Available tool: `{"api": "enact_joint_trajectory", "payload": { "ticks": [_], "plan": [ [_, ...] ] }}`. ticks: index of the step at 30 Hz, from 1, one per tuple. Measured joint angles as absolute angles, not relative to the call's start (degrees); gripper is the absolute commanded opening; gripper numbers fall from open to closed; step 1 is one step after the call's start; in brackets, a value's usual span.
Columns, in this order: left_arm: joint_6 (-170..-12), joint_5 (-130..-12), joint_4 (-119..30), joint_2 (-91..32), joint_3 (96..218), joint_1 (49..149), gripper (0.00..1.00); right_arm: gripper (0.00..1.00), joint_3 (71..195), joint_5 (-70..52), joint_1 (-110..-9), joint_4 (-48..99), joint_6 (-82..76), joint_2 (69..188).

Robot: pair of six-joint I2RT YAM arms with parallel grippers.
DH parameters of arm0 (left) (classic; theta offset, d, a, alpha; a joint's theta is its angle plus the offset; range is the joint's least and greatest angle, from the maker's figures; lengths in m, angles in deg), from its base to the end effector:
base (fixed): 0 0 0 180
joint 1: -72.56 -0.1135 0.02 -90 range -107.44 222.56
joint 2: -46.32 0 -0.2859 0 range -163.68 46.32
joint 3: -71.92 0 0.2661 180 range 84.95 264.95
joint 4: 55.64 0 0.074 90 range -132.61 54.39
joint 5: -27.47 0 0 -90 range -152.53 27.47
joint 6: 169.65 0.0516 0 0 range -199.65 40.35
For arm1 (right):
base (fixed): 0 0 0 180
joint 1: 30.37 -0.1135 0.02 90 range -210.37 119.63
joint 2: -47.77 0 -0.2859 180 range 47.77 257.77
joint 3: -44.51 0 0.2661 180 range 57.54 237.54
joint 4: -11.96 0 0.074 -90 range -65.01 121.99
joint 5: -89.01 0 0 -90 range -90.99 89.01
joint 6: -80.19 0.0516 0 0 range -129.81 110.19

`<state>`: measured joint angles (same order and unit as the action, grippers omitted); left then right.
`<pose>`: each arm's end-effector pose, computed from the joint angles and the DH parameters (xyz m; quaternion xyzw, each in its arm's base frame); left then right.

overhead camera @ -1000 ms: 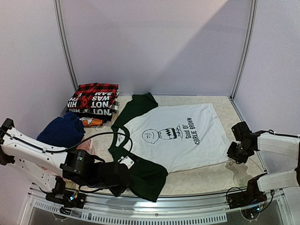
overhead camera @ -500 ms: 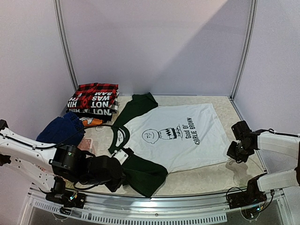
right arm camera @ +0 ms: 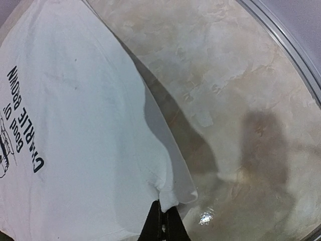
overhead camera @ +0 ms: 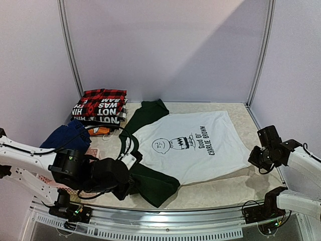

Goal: Fold and stack the mixed laundry pile
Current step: Pick up the flattened T-shirt from the center of the board, then fold the flattened T-shirt at the center of the board.

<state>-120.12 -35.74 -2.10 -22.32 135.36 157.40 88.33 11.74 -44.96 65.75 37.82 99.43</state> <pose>0.0450 -0.2401 0.2530 0.2959 0.8910 -0.1303 0.3186 0.1629 0.0306 0.1920 0.3000 0.9160 0.0338 0.2640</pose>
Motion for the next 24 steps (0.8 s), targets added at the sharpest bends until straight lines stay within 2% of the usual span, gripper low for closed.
{"api": "enact_joint_trajectory", "payload": {
  "ticks": [7, 15, 24],
  "plan": [
    [-118.8, -35.1, 0.5, -22.3, 138.7, 156.6, 0.0, 0.0, 88.4, 15.4, -52.2, 71.0, 42.7, 96.6],
    [-117.3, -34.9, 1.5, -22.6, 140.1, 153.9, 0.0, 0.0, 89.0, 19.8, -52.5, 72.4, 44.6, 97.2],
    [-113.6, -35.3, 1.7, -26.2, 142.6, 147.4, 0.0, 0.0, 94.4, 22.9, -52.5, 70.7, 42.5, 104.1]
  ]
}}
